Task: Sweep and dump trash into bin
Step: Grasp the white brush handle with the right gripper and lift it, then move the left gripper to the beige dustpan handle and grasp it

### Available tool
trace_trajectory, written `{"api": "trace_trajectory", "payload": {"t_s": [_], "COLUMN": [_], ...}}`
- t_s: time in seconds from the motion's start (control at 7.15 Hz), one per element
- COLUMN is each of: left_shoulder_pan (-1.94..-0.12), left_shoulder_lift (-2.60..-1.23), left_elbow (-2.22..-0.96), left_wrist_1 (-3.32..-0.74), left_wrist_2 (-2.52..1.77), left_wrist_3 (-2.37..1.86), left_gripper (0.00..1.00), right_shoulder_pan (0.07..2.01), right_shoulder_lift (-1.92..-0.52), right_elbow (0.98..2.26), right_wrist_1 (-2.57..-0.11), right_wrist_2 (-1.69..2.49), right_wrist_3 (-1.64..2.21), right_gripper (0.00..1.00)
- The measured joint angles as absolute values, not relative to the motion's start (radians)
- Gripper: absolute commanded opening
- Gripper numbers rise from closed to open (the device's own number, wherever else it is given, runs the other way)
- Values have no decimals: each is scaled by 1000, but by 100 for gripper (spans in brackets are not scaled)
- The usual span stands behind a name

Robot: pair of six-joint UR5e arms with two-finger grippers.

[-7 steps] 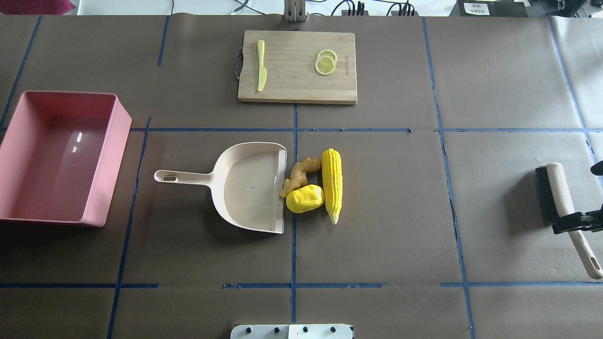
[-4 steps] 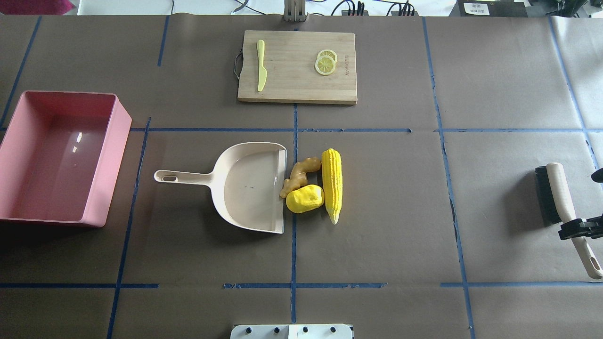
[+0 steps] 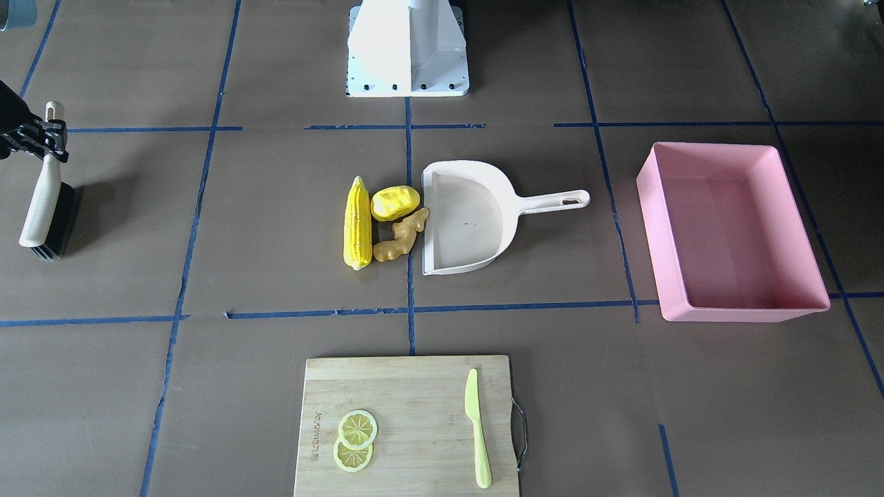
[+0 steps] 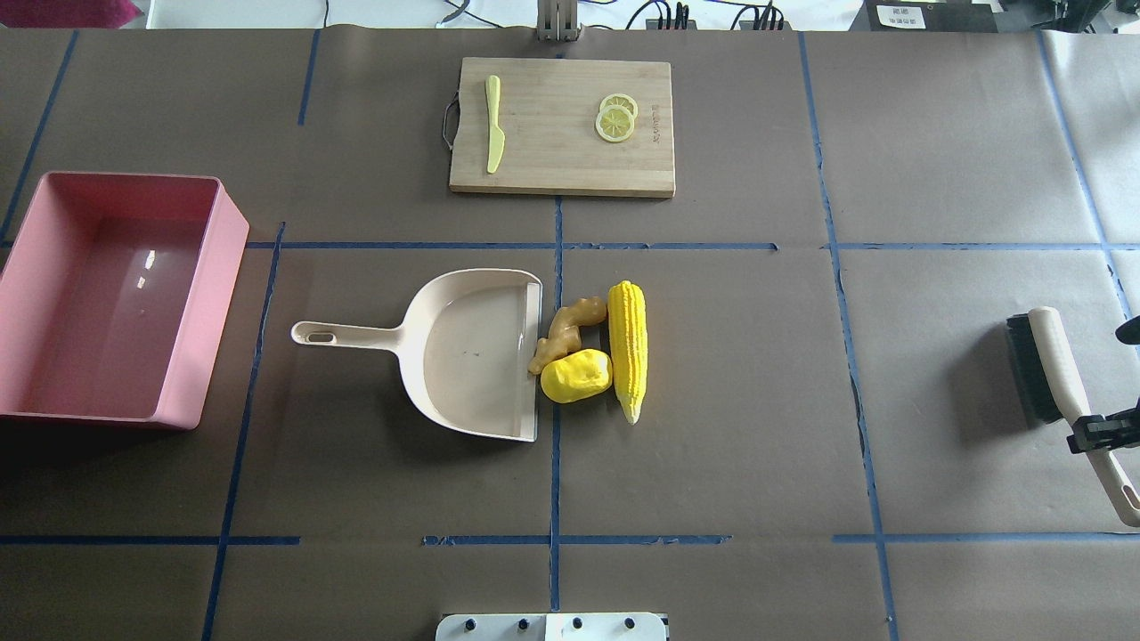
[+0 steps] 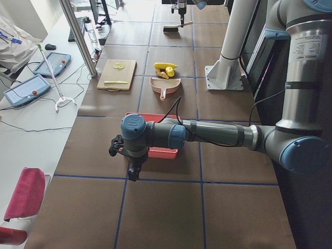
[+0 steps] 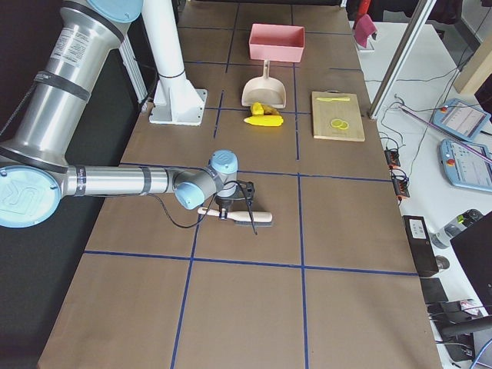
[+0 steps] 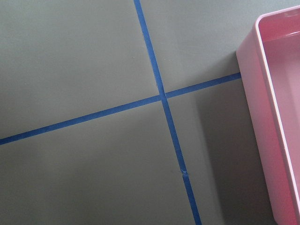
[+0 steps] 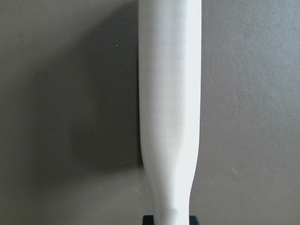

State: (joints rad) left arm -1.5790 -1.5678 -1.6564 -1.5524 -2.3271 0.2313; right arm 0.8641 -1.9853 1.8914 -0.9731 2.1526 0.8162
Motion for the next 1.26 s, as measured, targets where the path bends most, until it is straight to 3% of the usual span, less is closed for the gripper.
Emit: {"api": "trace_trajectory", "payload": {"t_s": [0.56,1.26], "left_shoulder_pan": [-1577,-1415], "left_shoulder_lift": [-1571,-1595], "left_elbow": [-1699,-1845], "left_wrist_1": [-1583,-1923], "left_wrist_2": [-2379,-2456], "left_wrist_3": [230,189], "left_gripper": [100,100], "right_shoulder_pan": [867,867], "right_shoulder_lift": [-1979,-1973], "right_elbow": [1929,1935], "right_wrist_1": [-996,-1007], "right_wrist_2": [2168,2169], "right_wrist_3": [822,824], "right_gripper": [0,0]}}
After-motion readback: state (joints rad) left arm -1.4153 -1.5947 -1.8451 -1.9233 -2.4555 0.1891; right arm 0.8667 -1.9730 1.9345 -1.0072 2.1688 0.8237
